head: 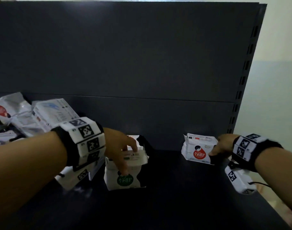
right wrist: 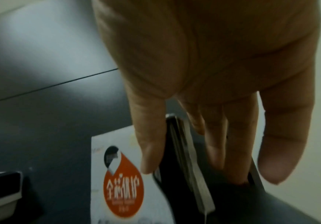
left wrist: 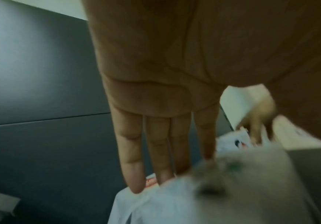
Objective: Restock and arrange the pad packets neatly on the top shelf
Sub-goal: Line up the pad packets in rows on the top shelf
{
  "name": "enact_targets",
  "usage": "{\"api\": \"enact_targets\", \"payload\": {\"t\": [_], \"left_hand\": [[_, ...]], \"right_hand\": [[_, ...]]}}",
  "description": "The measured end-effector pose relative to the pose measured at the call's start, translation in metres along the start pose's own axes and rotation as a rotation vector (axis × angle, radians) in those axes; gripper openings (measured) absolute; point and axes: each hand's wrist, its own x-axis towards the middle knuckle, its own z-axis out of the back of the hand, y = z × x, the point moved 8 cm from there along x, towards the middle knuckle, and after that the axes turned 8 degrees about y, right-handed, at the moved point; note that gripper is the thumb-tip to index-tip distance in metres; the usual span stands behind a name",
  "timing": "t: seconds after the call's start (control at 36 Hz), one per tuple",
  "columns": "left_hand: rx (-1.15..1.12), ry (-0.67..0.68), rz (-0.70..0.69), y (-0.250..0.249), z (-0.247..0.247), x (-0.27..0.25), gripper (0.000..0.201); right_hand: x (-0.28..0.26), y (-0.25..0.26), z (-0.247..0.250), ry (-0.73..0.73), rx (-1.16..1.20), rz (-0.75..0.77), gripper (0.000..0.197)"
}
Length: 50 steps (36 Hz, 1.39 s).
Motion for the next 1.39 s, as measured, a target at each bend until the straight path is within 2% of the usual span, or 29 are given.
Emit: {"api": "enact_targets", "payload": {"t": [0.11,0.17,0.22,0.31,0.36,0.47,0.56,0.75,0.83,0.92,0.97,1.03,1.11,1.19,1.28,1.33,1.39], "left_hand": [[0.096,-0.058,0.036,0.003,-0.004,-0.005,0.078],[0.09,-0.042,0.039,0.008,-0.004,-0.01,0.078],[0.097,-0.013,0.044,0.014,-0.006,-0.015,0.079],[0.102,-0.01,0.049,0.02,-0.01,-0.022,0.075],[0.109,-0.027,0.042,0.023,-0.012,-0.027,0.074],[0.101,-0.038,0.019,0.026,-0.015,-0.033,0.072],[0.089,-0.034,0.005,0.027,-0.016,-0.034,0.073],[-0.007,-0.058,-0.004,0.038,-0.014,-0.044,0.069],[-0.048,-0.176,0.029,0.052,0.003,-0.062,0.061],[-0.073,-0.292,0.115,0.072,0.02,-0.082,0.057],[-0.088,-0.323,0.159,0.082,0.025,-0.089,0.058],[-0.088,-0.301,0.179,0.085,0.023,-0.09,0.06],[-0.084,-0.229,0.178,0.08,0.014,-0.084,0.063],[-0.075,-0.193,0.15,0.069,0.01,-0.076,0.066],[-0.039,-0.144,0.11,0.055,0.006,-0.066,0.071],[-0.039,-0.074,0.077,0.045,-0.001,-0.058,0.077],[-0.014,-0.039,0.045,0.035,-0.005,-0.049,0.079]], "right_hand": [[-0.03,0.029,0.032,-0.156,-0.161,0.021,0.036],[-0.047,0.061,0.042,-0.227,-0.192,0.121,0.039],[-0.065,0.106,0.039,-0.238,-0.231,0.28,0.038],[-0.084,0.178,0.012,-0.168,-0.202,0.531,0.036],[-0.086,0.22,-0.017,-0.095,-0.279,0.612,0.044],[-0.069,0.274,-0.064,0.016,-0.408,0.642,0.072],[-0.054,0.296,-0.078,0.043,-0.429,0.616,0.079],[-0.027,0.303,-0.095,0.089,-0.545,0.507,0.089],[-0.016,0.297,-0.101,0.103,-0.667,0.477,0.093],[-0.03,0.293,-0.1,0.023,-0.755,0.452,0.086],[-0.039,0.29,-0.1,-0.046,-0.709,0.471,0.088],[-0.05,0.286,-0.102,-0.043,-0.607,0.514,0.089],[-0.065,0.275,-0.109,0.094,-0.47,0.561,0.082],[-0.071,0.26,-0.105,0.154,-0.433,0.556,0.076],[-0.075,0.24,-0.1,0.2,-0.358,0.542,0.082],[-0.079,0.226,-0.098,0.196,-0.363,0.529,0.088],[-0.082,0.218,-0.092,0.066,-0.469,0.546,0.092]]}}
